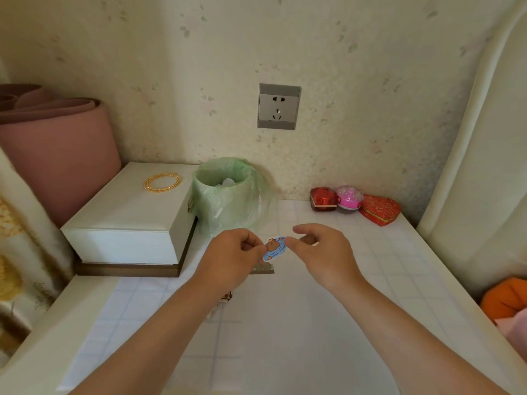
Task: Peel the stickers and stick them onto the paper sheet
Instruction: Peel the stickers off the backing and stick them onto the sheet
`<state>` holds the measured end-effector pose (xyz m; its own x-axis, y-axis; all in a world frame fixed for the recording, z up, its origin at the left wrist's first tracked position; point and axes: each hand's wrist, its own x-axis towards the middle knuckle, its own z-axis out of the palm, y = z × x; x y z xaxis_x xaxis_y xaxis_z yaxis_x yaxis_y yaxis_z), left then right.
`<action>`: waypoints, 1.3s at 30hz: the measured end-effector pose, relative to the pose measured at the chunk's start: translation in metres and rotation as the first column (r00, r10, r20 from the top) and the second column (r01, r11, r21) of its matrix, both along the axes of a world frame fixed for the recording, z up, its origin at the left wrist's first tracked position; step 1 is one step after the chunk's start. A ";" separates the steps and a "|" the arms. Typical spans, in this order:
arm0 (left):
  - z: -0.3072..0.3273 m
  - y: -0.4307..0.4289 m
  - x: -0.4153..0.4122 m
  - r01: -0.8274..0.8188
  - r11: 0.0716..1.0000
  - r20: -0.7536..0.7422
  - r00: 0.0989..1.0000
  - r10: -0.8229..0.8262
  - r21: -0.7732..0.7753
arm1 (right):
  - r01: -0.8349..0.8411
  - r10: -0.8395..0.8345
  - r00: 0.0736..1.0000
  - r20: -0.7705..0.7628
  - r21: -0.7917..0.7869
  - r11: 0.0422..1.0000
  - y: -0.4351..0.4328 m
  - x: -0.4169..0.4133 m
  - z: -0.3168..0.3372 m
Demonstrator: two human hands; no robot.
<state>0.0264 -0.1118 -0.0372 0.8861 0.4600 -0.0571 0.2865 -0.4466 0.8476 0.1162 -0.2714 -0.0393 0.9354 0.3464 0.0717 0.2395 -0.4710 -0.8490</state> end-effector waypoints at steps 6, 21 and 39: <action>0.000 0.005 0.003 0.097 0.993 0.020 0.995 -0.098 0.066 | -0.124 0.124 0.992 -0.002 0.063 0.990 0.001 0.009 0.000; -0.029 0.007 0.004 0.326 0.808 -0.233 0.943 -0.239 0.490 | -0.034 0.004 0.903 -0.429 -0.061 0.998 -0.015 0.030 -0.017; -0.038 0.002 0.008 0.369 0.779 -0.260 0.927 -0.269 0.508 | -0.041 0.001 0.971 -0.238 -0.165 0.985 0.000 0.034 -0.033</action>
<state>0.0345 -0.1093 -0.0753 0.9874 0.1518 -0.0441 0.1568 -0.9054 0.3946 0.1499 -0.2711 -0.0724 0.9110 0.3544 -0.2109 0.0533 -0.6082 -0.7920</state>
